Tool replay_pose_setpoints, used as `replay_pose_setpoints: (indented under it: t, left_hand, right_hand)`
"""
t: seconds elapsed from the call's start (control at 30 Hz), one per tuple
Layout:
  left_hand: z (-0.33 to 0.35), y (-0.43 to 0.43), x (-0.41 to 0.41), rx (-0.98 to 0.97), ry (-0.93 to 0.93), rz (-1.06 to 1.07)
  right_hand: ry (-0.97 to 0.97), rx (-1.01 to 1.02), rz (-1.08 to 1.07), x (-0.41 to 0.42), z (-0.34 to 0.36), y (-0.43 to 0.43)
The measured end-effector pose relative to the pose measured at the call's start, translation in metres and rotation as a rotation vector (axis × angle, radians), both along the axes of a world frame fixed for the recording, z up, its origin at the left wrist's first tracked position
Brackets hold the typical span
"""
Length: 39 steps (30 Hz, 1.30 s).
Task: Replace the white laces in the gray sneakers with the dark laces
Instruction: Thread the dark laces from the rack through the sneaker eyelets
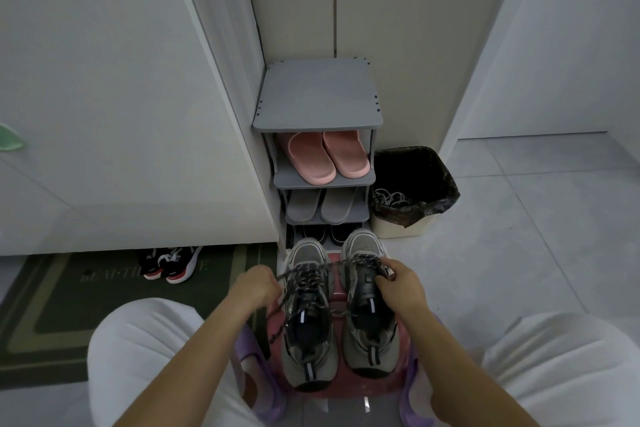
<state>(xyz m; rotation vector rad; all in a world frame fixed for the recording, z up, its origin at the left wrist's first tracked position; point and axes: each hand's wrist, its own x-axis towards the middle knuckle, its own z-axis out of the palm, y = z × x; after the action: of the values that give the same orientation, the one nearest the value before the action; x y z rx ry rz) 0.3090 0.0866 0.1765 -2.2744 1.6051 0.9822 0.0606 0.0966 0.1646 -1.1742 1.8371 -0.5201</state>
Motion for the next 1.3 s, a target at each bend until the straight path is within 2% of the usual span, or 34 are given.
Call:
replay_pose_setpoints:
  t: [0.07,0.2,0.27,0.33,0.5,0.73,0.8,0.93,1.03,1.1,1.17,1.3]
  left_hand:
    - [0.003,-0.008,-0.008,-0.054,0.017,-0.018]
    - [0.013,-0.023,-0.039,-0.322,0.088,-0.12]
    - [0.012,-0.032,-0.055,-0.364,0.157,-0.168]
    - [0.006,-0.039,-0.065,-0.32,0.184,-0.225]
    - [0.0,-0.05,-0.073,-0.126,0.075,-0.336]
    - [0.05,-0.066,-0.057,-0.186,0.5,-0.154]
    - [0.067,-0.069,-0.048,-0.245,0.605,-0.09]
    - [0.084,-0.067,-0.03,-0.309,0.81,0.046]
    - [0.083,-0.063,-0.022,-0.318,0.89,0.107]
    - [0.076,-0.06,-0.019,-0.307,0.891,0.139]
    - [0.066,-0.056,-0.017,-0.294,0.841,0.155]
    - [0.047,-0.043,-0.018,-0.267,0.616,0.035]
  right_hand:
    - [0.038,0.015,0.073,-0.002,0.004,-0.003]
    - [0.096,0.08,0.178,-0.004,0.011,-0.011]
    - [0.121,0.055,0.188,-0.002,0.015,-0.015]
    - [0.132,-0.03,0.18,0.0,0.021,-0.02]
    - [0.192,-0.15,0.223,0.006,0.031,-0.035]
    - [0.215,-0.057,0.475,0.031,0.04,-0.059]
    - [0.107,-0.095,0.458,0.039,0.05,-0.064]
    - [-0.332,-0.137,0.248,0.046,0.082,-0.076]
    - [-0.5,-0.175,0.14,0.044,0.101,-0.086]
    - [-0.621,-0.193,0.048,0.038,0.111,-0.092]
    - [-0.604,-0.214,0.004,0.03,0.117,-0.097]
    - [-0.618,-0.217,-0.115,0.014,0.116,-0.102]
